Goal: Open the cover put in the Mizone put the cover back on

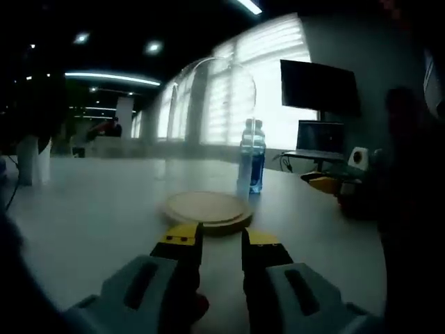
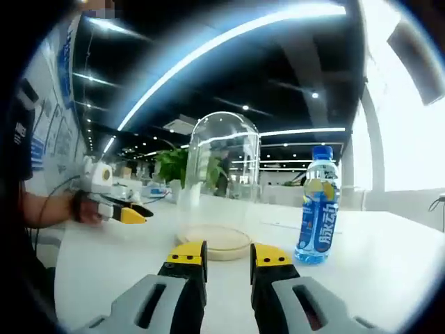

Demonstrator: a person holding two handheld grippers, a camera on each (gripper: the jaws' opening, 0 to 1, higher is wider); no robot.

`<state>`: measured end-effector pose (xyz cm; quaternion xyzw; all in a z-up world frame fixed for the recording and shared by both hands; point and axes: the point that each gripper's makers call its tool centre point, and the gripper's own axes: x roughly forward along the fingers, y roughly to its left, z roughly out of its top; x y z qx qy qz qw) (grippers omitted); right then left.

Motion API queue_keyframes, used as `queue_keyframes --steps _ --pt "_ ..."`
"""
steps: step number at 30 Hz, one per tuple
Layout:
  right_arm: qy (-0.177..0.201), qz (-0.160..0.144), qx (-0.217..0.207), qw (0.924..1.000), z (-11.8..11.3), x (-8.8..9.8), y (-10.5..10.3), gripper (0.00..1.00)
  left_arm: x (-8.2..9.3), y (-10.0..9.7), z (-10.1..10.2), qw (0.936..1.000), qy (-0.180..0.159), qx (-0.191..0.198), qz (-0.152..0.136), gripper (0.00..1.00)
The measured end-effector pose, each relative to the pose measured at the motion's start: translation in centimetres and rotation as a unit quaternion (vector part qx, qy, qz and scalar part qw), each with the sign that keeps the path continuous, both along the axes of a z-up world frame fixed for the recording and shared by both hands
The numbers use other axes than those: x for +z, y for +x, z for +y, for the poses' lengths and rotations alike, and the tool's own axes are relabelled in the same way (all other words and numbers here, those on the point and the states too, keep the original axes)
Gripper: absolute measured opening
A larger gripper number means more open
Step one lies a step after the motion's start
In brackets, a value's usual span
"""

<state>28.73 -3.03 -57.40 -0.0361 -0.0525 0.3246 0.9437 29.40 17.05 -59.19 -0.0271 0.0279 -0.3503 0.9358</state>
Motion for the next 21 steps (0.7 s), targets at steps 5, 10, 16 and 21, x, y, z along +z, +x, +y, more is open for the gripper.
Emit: queue_keyframes --steps 5,10,16,21 --pt "0.0 0.001 0.0 1.0 0.05 0.0 -0.02 0.18 -0.1 0.07 0.05 1.0 0.003 0.001 0.001 0.18" --pt "-0.002 0.003 0.001 1.0 0.17 0.01 -0.06 0.18 -0.17 0.14 0.05 1.0 0.004 0.001 0.002 0.18" --pt "-0.012 0.0 -0.002 0.9999 0.41 -0.06 -0.14 0.18 -0.43 0.19 0.14 0.9999 0.007 0.004 0.008 0.19" --pt "-0.015 0.0 0.0 0.9999 0.52 -0.06 -0.23 0.18 -0.51 0.11 0.04 0.9999 0.013 0.002 0.006 0.19"
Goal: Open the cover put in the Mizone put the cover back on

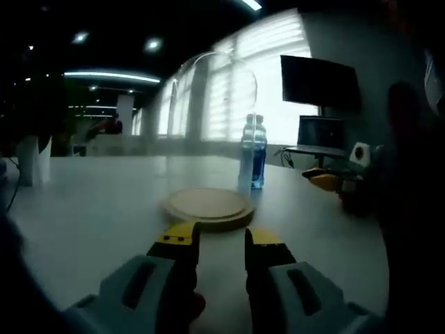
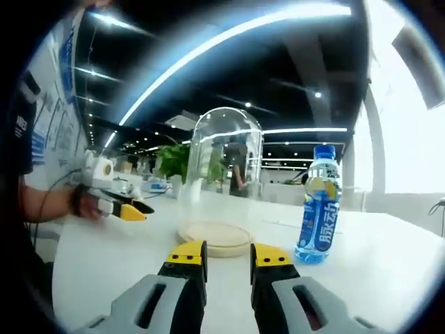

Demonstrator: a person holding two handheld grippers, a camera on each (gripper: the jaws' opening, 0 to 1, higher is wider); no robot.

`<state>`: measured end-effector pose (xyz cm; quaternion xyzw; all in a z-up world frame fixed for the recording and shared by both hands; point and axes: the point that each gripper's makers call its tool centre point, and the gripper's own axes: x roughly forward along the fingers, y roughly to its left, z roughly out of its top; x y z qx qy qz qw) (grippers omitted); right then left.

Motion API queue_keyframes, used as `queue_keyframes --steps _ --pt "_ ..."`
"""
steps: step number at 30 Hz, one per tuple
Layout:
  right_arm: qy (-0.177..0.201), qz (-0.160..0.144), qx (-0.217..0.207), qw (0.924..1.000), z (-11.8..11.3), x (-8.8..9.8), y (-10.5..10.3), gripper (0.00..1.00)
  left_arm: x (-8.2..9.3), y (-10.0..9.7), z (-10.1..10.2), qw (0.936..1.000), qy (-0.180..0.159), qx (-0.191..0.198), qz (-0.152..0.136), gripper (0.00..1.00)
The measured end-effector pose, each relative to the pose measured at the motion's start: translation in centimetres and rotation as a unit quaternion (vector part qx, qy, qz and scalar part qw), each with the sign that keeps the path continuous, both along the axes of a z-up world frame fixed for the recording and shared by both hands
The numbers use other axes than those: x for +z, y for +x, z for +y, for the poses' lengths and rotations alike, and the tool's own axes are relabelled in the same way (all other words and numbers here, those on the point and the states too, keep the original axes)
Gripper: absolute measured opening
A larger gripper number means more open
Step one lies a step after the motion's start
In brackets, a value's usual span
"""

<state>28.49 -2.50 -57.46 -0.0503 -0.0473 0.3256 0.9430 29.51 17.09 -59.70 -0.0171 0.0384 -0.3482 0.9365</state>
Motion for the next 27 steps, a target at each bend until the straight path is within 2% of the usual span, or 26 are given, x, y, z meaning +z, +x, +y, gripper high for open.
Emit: queue_keyframes --steps 9,15,27 --pt "0.005 -0.003 0.0 1.0 -0.04 0.27 -0.08 0.18 0.0 -0.01 0.08 1.0 0.0 0.001 0.001 0.19" --pt "0.008 -0.005 0.0 1.0 -0.1 0.35 -0.06 0.18 -0.21 -0.06 -0.05 0.9999 0.0 -0.003 0.012 0.18" --pt "0.007 -0.005 -0.001 1.0 -0.22 0.3 0.01 0.18 -0.15 -0.02 0.04 1.0 0.008 0.002 0.001 0.18"
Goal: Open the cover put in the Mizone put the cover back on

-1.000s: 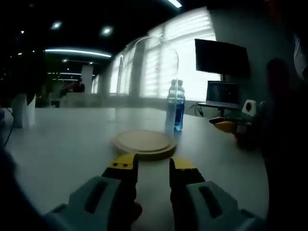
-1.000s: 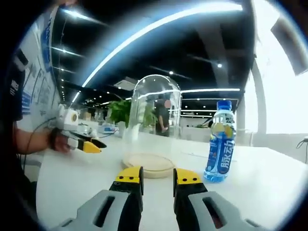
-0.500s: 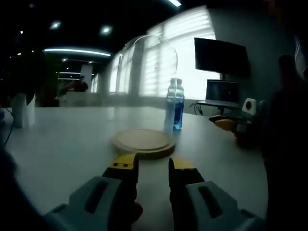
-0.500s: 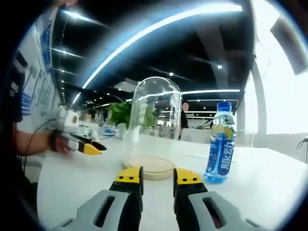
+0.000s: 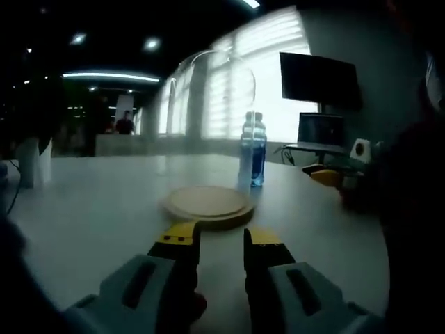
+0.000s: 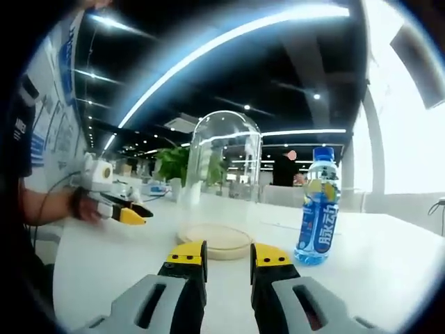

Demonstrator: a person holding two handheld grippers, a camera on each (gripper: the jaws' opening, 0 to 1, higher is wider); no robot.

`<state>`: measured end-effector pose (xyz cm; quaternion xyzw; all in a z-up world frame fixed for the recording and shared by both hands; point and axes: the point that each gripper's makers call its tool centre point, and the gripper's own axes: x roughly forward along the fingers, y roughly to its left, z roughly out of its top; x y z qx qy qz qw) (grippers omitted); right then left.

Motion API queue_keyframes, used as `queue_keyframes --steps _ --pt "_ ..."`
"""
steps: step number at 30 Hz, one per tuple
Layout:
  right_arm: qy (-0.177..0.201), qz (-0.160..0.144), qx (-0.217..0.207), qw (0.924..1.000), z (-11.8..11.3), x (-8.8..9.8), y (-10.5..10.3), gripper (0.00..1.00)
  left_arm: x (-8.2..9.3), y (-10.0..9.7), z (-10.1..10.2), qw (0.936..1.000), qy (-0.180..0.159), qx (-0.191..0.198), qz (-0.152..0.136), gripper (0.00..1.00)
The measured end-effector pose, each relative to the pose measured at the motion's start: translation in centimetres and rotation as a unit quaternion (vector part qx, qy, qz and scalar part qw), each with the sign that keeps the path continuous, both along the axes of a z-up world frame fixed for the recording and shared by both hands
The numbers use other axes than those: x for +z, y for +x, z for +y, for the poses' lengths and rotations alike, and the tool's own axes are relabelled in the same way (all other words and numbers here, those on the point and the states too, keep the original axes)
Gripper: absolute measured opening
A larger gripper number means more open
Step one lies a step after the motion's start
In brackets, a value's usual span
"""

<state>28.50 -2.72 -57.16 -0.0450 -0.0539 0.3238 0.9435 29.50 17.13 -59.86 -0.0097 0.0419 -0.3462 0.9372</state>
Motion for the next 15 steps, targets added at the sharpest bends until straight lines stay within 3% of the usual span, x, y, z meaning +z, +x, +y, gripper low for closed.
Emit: queue_keyframes --steps 15 --pt "0.004 0.0 -0.001 1.0 -0.09 0.08 -0.05 0.18 -0.16 -0.12 -0.21 1.0 0.004 -0.006 0.001 0.18"
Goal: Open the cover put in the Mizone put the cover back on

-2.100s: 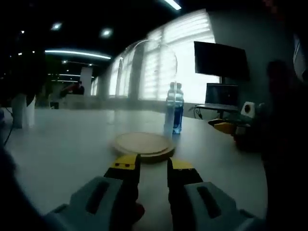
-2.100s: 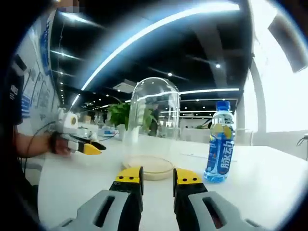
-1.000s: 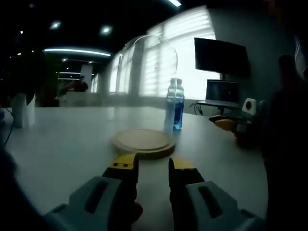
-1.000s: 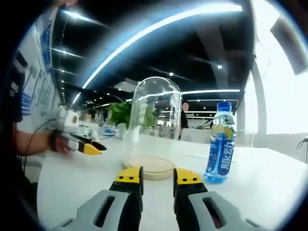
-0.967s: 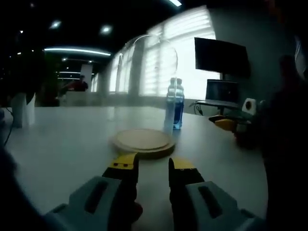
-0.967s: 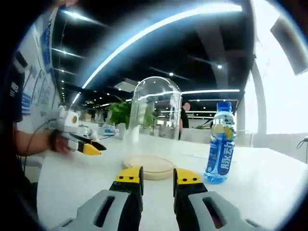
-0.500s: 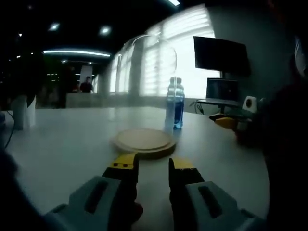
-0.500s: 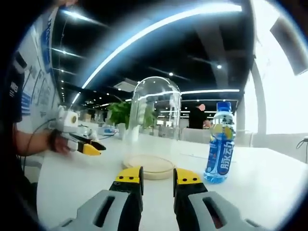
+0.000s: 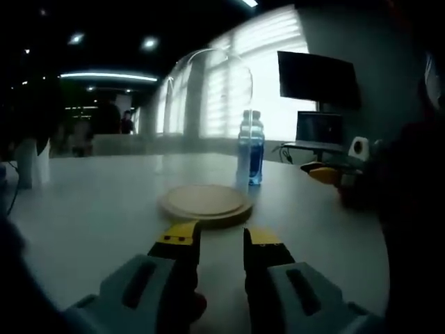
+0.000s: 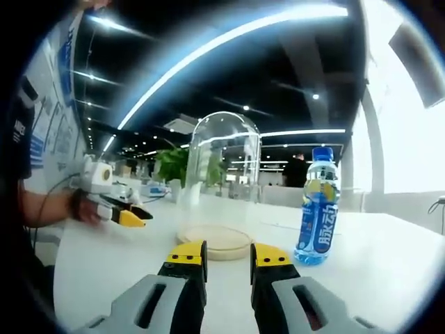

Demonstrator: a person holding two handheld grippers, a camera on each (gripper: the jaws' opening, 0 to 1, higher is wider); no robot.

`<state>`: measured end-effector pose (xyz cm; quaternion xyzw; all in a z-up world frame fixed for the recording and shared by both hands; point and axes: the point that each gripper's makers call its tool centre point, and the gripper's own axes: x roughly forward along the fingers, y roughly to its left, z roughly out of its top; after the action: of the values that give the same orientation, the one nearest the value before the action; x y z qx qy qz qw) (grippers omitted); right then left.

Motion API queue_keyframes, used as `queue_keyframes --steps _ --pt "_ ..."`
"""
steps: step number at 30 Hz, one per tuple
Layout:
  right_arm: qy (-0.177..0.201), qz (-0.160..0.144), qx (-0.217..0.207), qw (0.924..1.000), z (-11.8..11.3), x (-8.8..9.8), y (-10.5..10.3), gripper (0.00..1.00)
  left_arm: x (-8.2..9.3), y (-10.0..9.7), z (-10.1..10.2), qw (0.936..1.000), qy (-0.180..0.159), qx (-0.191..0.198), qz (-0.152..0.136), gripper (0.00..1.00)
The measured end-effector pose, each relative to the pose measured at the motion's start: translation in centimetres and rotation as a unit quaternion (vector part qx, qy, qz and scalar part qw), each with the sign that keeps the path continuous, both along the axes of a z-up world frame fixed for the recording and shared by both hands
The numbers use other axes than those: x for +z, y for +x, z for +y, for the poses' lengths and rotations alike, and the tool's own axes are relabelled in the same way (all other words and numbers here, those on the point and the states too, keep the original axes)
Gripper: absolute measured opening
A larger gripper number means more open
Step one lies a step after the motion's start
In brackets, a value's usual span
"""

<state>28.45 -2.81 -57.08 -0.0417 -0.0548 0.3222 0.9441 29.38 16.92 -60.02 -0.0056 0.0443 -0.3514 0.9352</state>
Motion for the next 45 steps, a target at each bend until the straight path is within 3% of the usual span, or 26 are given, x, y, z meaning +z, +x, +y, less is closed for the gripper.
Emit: queue_keyframes --steps 5,9,13,20,23,32,36,39,45 --pt "0.0 0.0 0.001 1.0 0.0 0.0 0.0 0.18 -0.1 -0.1 -0.2 0.9999 -0.003 -0.007 0.009 0.18" --pt "0.004 -0.001 0.001 1.0 0.0 0.1 0.0 0.18 0.2 0.6 0.8 1.0 -0.008 -0.003 0.003 0.19" --pt "0.016 -0.003 0.004 0.9999 -0.1 0.7 0.0 0.2 1.8 1.0 1.6 0.9992 -0.028 0.007 -0.029 0.24" --pt "0.027 0.006 0.022 0.9994 0.5 1.2 0.3 0.25 2.6 1.1 0.6 0.9994 -0.011 -0.004 -0.033 0.27" --pt "0.04 0.014 0.04 0.9983 1.2 1.8 0.8 0.28 3.4 1.7 0.5 0.9993 -0.021 -0.013 -0.028 0.29" --pt "0.062 0.02 0.08 0.9947 2.4 3.7 3.4 0.35 5.4 3.2 0.3 0.9982 -0.036 -0.031 -0.036 0.46" --pt "0.058 0.023 0.104 0.9927 3.4 4.1 4.2 0.4 6.3 3.5 0.1 0.997 -0.034 -0.05 -0.048 0.47" --pt "0.048 0.011 0.103 0.9935 3.6 4.6 5.2 0.42 7.6 4.1 0.1 0.9953 -0.053 -0.061 -0.053 0.49" --pt "0.055 0.027 0.117 0.9912 4.3 5.3 6.9 0.45 8.7 5.9 0.1 0.9946 -0.045 -0.07 -0.062 0.55"
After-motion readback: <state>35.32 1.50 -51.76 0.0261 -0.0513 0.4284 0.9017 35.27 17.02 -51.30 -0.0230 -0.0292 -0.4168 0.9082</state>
